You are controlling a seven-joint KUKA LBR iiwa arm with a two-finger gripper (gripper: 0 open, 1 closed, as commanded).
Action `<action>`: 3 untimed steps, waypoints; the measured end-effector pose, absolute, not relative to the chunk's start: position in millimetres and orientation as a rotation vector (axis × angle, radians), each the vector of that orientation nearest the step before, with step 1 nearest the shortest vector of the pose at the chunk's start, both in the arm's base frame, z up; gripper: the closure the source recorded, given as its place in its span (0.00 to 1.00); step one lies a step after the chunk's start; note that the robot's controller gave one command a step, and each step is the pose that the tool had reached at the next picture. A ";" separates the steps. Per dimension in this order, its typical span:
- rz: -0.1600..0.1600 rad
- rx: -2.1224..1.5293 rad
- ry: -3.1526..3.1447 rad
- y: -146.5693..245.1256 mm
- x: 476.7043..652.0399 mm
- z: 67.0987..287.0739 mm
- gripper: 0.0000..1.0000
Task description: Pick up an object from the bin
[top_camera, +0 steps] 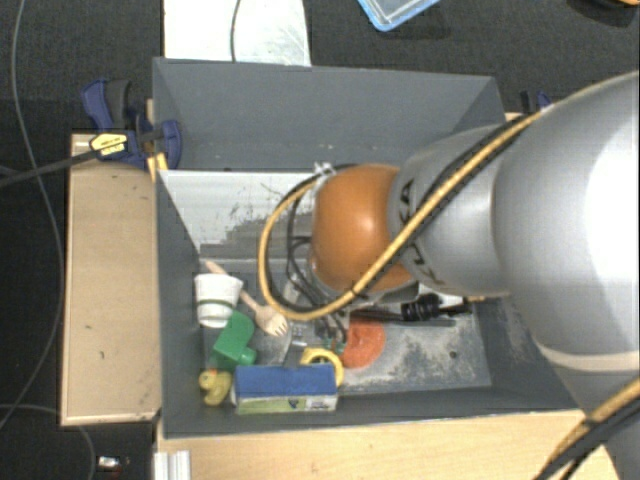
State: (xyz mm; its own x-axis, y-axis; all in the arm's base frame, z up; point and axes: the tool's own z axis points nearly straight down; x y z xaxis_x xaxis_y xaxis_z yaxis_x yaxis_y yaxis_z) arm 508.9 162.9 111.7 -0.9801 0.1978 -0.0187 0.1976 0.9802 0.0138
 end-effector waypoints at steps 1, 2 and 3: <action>0.014 -0.115 3.119 119.3 515.7 106.7 0.00; 0.020 0.119 3.118 91.7 540.2 118.3 0.00; 0.015 -0.148 3.113 80.1 527.5 80.3 0.00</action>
Offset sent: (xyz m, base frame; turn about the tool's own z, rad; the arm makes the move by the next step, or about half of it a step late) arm 0.0343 -0.0754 0.0082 -0.1182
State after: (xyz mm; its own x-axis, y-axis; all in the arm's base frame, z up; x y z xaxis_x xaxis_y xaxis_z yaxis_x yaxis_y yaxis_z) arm 527.5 80.1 80.3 -0.9952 -0.0948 -0.0252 -0.0950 0.9954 0.0087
